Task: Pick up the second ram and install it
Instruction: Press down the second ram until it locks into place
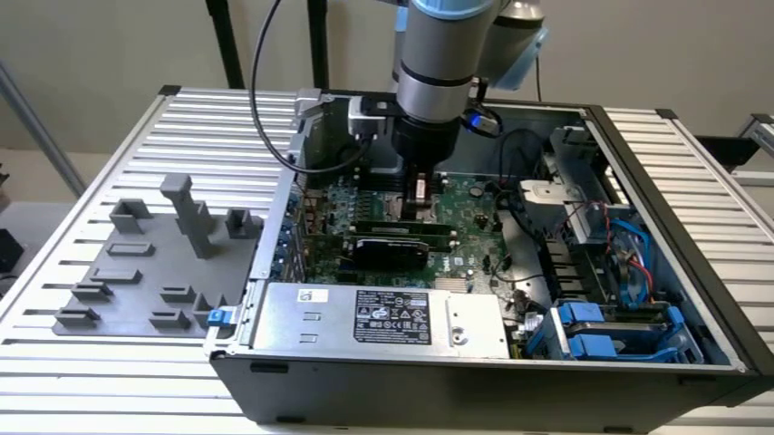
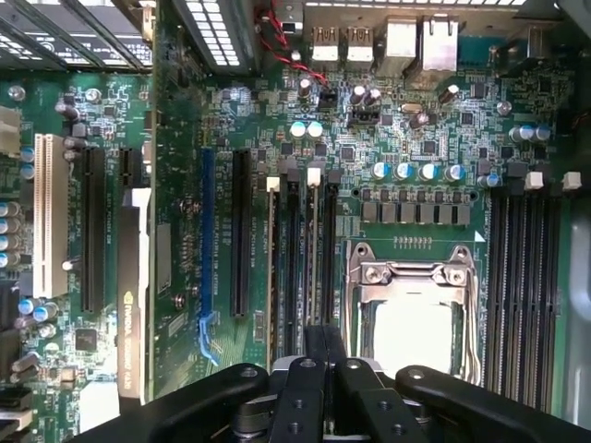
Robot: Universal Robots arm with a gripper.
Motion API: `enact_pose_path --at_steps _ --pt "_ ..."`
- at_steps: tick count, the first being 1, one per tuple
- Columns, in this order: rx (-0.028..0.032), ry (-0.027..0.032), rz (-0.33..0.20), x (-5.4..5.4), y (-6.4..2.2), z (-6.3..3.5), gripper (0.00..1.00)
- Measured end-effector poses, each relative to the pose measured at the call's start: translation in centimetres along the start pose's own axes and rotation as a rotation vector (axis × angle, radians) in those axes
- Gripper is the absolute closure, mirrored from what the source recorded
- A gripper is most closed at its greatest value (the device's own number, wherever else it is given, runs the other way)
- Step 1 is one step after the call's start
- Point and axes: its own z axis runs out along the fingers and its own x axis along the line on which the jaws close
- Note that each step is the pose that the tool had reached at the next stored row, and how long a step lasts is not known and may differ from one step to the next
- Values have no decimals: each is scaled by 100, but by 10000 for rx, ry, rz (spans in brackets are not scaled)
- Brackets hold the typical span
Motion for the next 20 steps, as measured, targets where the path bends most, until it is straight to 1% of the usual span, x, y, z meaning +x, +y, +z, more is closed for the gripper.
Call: enact_pose_path --at_steps 7,9,11,13,15,16,17,18,20 --pt "0 9 4 1 -1 33 100" --pt "1 9 6 1 -2 56 100" --pt "-5 25 7 3 -2 83 100" --pt "-8 25 7 4 -3 119 100" --pt "-8 28 7 5 -3 130 100" --pt "-8 27 8 5 -2 117 100" --pt "6 -8 9 -1 -3 87 100" --pt "1 7 11 0 -1 40 100" --pt "0 9 10 0 2 -51 100"
